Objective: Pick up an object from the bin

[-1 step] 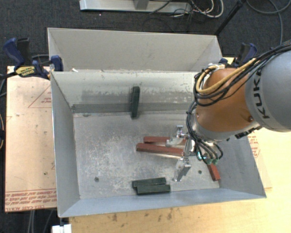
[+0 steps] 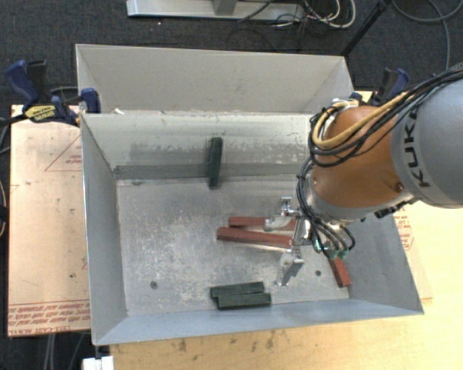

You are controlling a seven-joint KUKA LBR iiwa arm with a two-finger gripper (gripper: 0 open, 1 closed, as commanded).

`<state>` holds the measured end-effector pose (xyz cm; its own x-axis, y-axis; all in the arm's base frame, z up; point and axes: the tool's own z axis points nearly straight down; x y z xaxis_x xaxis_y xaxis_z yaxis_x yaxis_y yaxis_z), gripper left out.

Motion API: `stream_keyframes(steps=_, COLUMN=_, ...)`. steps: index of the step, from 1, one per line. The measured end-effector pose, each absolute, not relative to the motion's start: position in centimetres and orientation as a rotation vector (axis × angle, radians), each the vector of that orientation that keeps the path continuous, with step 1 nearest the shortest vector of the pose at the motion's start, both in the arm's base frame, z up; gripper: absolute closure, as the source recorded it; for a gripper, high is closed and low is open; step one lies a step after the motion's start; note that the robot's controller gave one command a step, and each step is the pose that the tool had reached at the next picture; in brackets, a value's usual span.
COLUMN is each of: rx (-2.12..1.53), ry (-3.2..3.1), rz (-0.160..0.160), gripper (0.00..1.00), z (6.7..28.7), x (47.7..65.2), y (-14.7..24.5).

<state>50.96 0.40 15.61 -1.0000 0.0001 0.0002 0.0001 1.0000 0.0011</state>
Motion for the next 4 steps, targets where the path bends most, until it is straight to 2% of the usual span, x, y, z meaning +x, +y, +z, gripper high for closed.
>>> stream_keyframes(steps=1, rx=-0.106, ry=-3.149, rz=-0.003, gripper=0.0, z=11.0, x=54.9, y=-0.9)
stream_keyframes(steps=2, rx=-0.12, ry=-3.162, rz=-0.003, gripper=1.0, z=8.5, x=54.8, y=-0.5)
stream_keyframes(steps=3, rx=-0.115, ry=-3.139, rz=-0.005, gripper=0.0, z=8.4, x=54.3, y=-0.3)
stream_keyframes(steps=4, rx=-0.122, ry=-3.185, rz=-0.005, gripper=1.0, z=8.9, x=55.4, y=-0.4)
